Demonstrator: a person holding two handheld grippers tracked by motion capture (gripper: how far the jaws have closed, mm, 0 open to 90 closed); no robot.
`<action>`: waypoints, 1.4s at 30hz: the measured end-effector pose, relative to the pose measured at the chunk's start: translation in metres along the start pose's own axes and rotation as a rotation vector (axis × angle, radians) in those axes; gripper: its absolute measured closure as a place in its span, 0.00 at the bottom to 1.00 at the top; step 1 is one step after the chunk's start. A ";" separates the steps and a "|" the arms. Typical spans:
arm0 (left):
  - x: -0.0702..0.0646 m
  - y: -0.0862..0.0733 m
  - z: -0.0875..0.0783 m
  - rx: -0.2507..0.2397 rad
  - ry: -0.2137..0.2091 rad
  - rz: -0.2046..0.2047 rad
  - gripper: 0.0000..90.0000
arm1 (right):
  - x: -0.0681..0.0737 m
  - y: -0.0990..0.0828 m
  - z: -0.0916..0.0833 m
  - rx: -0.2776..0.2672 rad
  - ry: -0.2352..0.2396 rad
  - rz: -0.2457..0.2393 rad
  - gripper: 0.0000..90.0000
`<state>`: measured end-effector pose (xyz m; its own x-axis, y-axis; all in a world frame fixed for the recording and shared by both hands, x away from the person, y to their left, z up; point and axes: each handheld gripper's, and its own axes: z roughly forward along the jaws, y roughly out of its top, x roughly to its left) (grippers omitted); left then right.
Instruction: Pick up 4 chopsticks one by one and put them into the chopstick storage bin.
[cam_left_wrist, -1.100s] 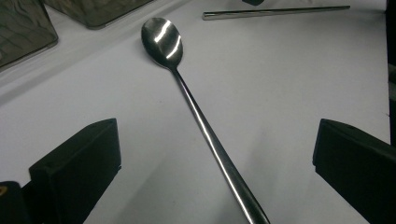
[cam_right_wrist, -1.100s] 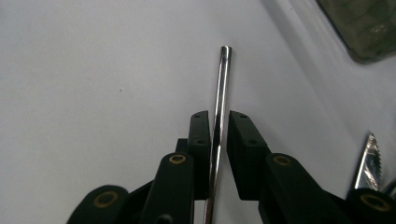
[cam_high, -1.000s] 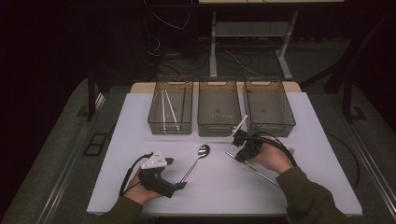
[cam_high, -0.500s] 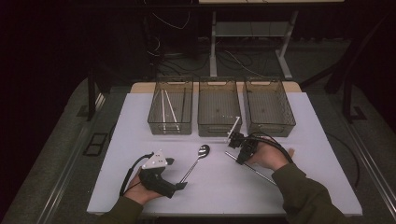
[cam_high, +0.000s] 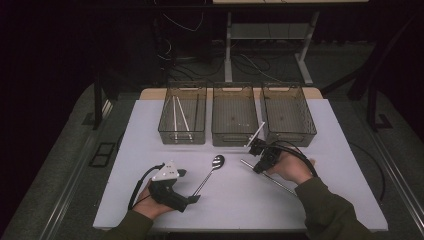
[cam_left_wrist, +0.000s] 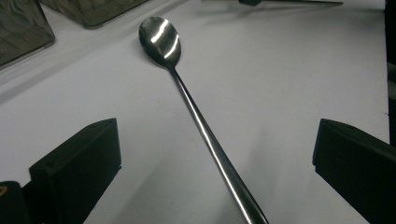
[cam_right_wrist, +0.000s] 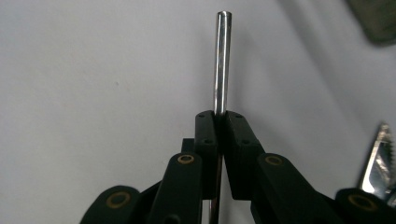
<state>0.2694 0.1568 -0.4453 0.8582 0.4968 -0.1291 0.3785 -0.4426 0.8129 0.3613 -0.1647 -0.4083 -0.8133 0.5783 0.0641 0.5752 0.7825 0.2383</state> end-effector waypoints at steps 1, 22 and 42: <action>0.000 0.000 0.000 0.000 0.000 -0.001 0.00 | -0.001 -0.001 -0.004 -0.026 0.004 0.004 0.94; 0.001 0.000 -0.001 0.000 -0.001 0.006 0.00 | -0.012 -0.033 -0.062 -0.549 0.081 0.111 0.94; 0.001 -0.001 0.000 -0.020 -0.002 -0.013 0.00 | -0.016 -0.029 -0.087 -0.824 0.082 0.155 0.95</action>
<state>0.2701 0.1578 -0.4458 0.8538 0.5013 -0.1407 0.3828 -0.4211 0.8223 0.3501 -0.2163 -0.3316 -0.7526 0.6218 0.2167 0.4587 0.2590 0.8500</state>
